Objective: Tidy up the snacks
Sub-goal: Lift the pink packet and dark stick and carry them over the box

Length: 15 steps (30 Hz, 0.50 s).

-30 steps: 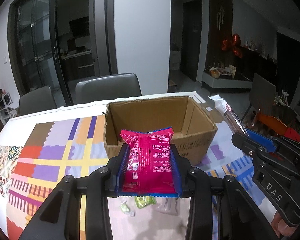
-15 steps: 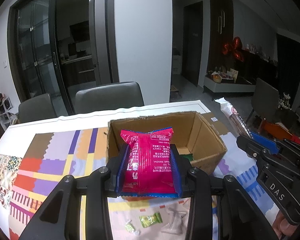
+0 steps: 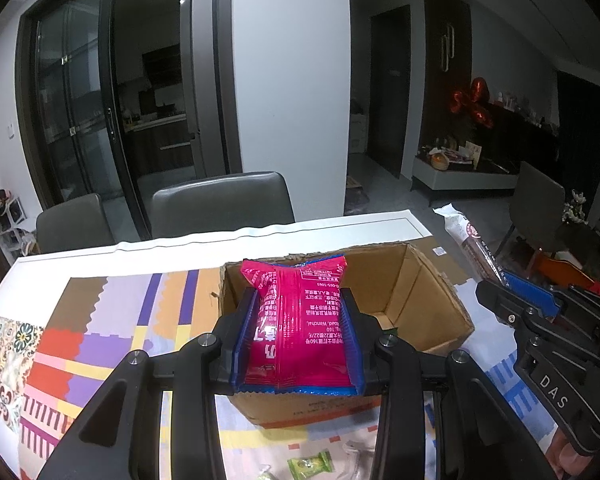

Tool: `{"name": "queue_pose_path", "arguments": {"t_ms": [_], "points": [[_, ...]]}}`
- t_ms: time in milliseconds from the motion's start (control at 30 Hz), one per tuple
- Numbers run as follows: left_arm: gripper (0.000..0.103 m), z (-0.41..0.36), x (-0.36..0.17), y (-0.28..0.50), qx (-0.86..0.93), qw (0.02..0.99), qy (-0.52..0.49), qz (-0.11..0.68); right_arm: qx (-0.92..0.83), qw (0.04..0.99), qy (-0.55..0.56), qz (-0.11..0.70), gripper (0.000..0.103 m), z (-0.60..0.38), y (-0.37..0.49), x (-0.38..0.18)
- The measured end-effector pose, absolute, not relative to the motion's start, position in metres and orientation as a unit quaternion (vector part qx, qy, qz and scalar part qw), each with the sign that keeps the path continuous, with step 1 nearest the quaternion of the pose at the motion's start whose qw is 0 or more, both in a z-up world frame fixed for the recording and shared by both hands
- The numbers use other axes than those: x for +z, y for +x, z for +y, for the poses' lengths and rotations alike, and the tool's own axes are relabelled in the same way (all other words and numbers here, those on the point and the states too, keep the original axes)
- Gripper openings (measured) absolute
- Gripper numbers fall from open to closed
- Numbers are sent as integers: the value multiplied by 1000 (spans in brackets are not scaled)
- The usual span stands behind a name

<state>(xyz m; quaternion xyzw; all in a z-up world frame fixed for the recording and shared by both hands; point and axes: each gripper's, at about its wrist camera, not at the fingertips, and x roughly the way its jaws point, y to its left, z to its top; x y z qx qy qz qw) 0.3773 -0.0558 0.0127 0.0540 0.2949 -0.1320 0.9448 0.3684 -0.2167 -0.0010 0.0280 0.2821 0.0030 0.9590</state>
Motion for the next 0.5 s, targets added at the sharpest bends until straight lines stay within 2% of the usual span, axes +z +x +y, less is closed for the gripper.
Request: {"name": "queue_pose_path", "arguments": {"t_ms": [500], "points": [[39, -55, 2, 405, -115, 945, 48, 301, 7, 957, 31, 290, 19, -216, 397, -10]]}}
